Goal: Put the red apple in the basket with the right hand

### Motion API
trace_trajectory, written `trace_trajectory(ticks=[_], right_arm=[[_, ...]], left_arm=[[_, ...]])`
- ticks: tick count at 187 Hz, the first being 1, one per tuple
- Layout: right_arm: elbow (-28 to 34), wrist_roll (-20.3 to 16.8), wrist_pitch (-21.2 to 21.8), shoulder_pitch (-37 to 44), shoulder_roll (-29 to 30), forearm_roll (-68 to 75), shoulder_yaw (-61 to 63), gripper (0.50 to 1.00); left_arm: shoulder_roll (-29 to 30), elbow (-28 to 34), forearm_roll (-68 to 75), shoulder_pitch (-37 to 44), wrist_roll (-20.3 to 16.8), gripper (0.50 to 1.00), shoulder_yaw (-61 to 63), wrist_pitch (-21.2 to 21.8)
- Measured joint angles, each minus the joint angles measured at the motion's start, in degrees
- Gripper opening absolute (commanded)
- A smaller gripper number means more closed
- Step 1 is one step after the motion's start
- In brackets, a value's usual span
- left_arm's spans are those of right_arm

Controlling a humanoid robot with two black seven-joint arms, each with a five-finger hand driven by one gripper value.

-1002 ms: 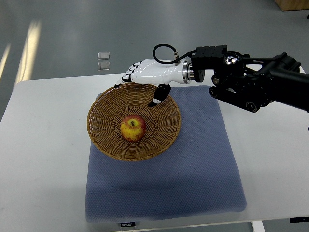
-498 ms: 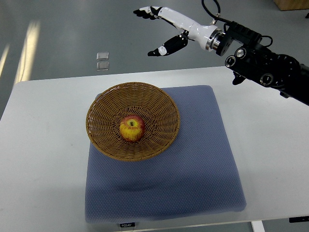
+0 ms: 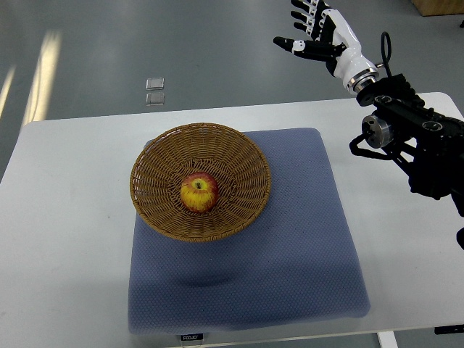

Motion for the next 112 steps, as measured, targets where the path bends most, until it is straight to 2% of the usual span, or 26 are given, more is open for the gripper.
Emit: trace_trajectory(ticks=[50,99,112], right_arm=[[0.3,-3.4,0.8,-2.8,0.6,12.7,2.3,0.913],[0.4,-4.7,9.1,-4.9,1.3,14.6,1.9,0.913],[0.4,-4.7,10.0,-5.1,1.2,14.6,2.1,0.913]], left_arm=[[0.0,0.0,0.0,0.0,0.0,1.000,0.0,0.0],[0.0,0.0,0.0,0.0,0.0,1.000,0.0,0.0],[0.0,0.0,0.0,0.0,0.0,1.000,0.0,0.0]])
